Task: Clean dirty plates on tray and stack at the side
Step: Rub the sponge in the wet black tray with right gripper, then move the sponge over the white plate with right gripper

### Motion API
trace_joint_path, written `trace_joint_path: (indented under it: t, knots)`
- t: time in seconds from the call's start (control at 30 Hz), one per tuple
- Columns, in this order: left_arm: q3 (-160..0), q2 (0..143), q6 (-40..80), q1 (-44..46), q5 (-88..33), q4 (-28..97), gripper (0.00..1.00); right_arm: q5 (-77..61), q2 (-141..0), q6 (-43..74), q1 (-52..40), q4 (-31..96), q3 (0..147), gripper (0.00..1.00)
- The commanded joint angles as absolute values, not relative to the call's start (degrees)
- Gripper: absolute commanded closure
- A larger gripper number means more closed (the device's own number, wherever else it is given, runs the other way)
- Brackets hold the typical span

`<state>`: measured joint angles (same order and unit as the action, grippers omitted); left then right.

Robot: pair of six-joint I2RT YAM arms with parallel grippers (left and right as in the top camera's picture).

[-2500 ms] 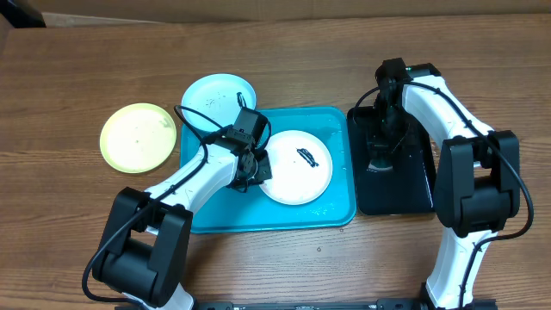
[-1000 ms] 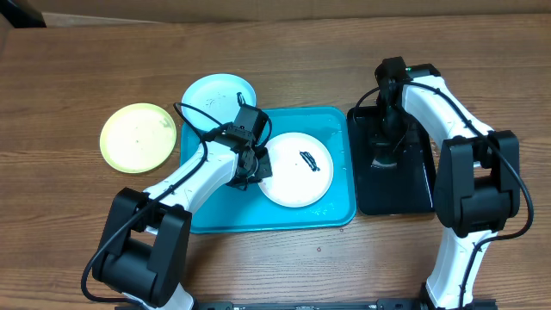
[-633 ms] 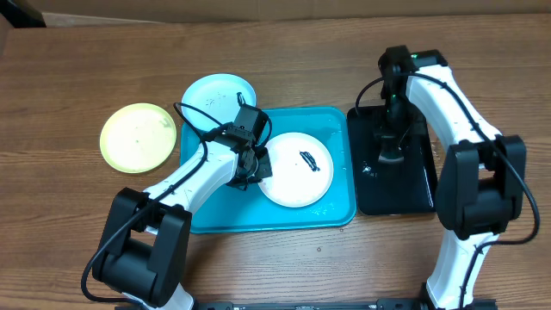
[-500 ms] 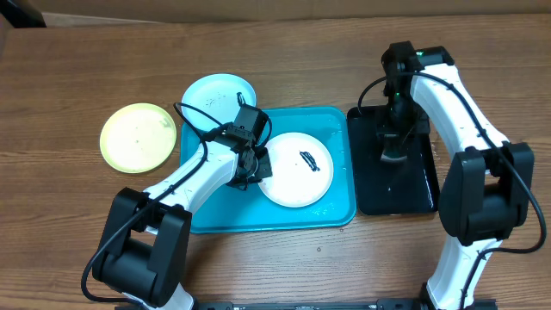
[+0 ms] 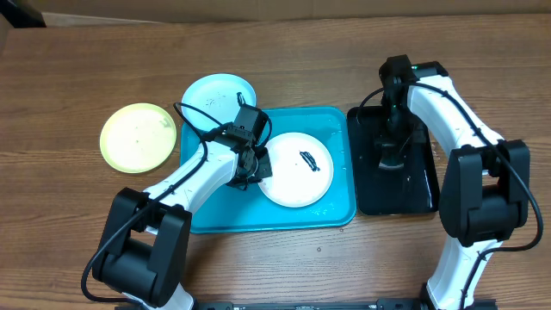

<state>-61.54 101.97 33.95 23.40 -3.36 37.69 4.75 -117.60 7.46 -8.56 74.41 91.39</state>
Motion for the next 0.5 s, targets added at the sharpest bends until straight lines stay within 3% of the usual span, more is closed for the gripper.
trace_joint_path:
  t: [0.0,0.23,0.47]
  knots:
    - [-61.87,102.85,33.23,23.64,-2.37,37.43,0.96,5.32,-115.81,7.27,-8.29,76.73,96.88,0.96]
    - [-61.87,102.87,33.76,23.64,-2.37,37.43,0.96,0.27,-115.66,7.27,-8.32,84.44,105.06,0.96]
    - [-61.87,102.85,34.54,23.64,-2.37,37.23,0.96,-20.10,-115.61,4.93,-8.88,84.09,105.45,0.96]
